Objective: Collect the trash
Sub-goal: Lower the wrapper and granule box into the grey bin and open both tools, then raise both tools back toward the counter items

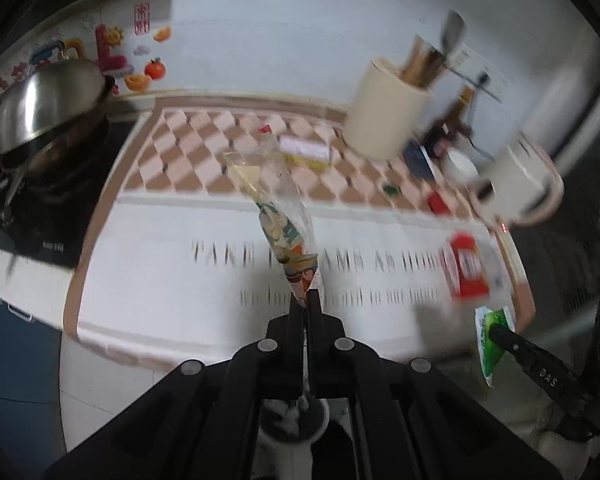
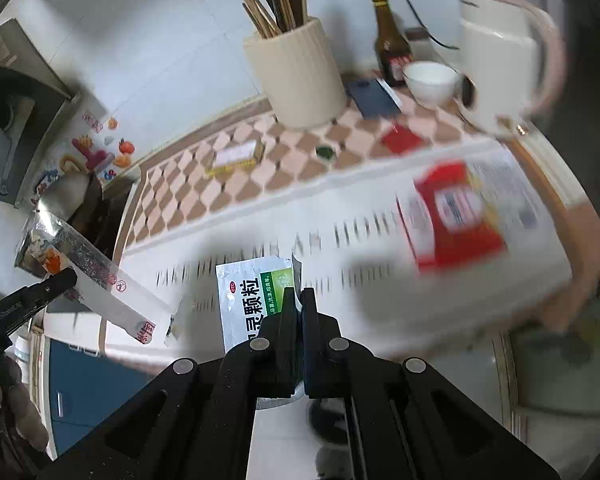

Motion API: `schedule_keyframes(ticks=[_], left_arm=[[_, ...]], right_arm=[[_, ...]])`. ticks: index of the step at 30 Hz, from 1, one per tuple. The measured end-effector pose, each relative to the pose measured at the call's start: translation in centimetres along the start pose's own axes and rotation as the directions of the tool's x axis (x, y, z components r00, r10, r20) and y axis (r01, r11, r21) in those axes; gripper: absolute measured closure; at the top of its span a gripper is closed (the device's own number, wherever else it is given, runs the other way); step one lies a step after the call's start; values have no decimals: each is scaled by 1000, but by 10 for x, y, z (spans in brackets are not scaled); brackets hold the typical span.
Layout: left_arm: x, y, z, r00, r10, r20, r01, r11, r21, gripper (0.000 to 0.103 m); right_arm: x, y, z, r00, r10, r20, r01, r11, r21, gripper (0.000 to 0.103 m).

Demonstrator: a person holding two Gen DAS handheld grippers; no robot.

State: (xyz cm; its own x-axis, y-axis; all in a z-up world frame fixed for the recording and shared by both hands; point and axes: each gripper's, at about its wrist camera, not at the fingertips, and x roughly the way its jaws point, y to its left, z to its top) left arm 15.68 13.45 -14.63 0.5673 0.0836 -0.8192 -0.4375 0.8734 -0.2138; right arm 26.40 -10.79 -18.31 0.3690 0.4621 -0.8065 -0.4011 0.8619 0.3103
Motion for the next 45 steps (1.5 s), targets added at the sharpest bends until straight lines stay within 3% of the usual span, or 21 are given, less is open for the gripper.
schedule_keyframes(ticks=[6, 8, 13, 18, 22, 27, 31, 34, 36, 38, 39, 40, 42, 44, 45], left_arm=[[16, 13, -82, 988, -46, -148, 46, 999, -3, 103], [35, 17, -107, 975, -63, -212, 57, 998, -36, 103], [122, 27, -178, 931, -30, -363, 1, 997, -80, 103], [242, 51, -254, 882, -25, -470, -57, 985, -160, 103], [350, 74, -317, 842, -59, -536, -96, 962, -256, 103], [448, 90, -381, 797, -89, -597, -122, 945, -304, 103], [483, 88, -403, 783, -75, -617, -123, 954, -272, 102], [493, 85, -407, 781, 5, -625, -160, 968, -193, 99], [495, 84, -407, 770, 69, -634, -199, 970, -136, 99], [491, 85, -406, 788, 81, -611, -193, 974, -120, 98], [487, 83, -404, 793, 107, -600, -202, 975, -93, 89], [484, 82, -403, 798, 123, -590, -207, 975, -77, 53], [474, 83, -398, 815, 140, -562, -214, 975, -68, 2], [462, 81, -392, 822, 169, -544, -226, 973, -39, 1], [460, 82, -394, 818, 185, -545, -235, 972, -23, 1]], right_arm=[[-16, -3, -103, 997, -29, -78, 32, 999, 43, 101], [-7, -10, -132, 991, -38, -128, 45, 997, 55, 101], [41, -37, -202, 961, -52, -270, 71, 996, 63, 101], [149, -87, -281, 914, -45, -403, 91, 991, 96, 101], [249, -135, -343, 888, -38, -459, 108, 986, 127, 101], [355, -188, -403, 859, -34, -511, 140, 976, 170, 101], [411, -211, -436, 847, -24, -531, 138, 975, 176, 101], [439, -219, -448, 836, -16, -548, 132, 976, 174, 101], [451, -221, -453, 828, -13, -560, 136, 975, 179, 99], [462, -223, -454, 812, -5, -583, 137, 974, 183, 91], [465, -222, -455, 808, -6, -589, 142, 972, 185, 87], [465, -222, -453, 808, -12, -588, 147, 972, 183, 78], [462, -220, -447, 812, -22, -583, 152, 973, 175, 64], [457, -219, -442, 815, -41, -579, 159, 975, 156, 43], [452, -217, -440, 816, -57, -575, 165, 977, 137, 41]])
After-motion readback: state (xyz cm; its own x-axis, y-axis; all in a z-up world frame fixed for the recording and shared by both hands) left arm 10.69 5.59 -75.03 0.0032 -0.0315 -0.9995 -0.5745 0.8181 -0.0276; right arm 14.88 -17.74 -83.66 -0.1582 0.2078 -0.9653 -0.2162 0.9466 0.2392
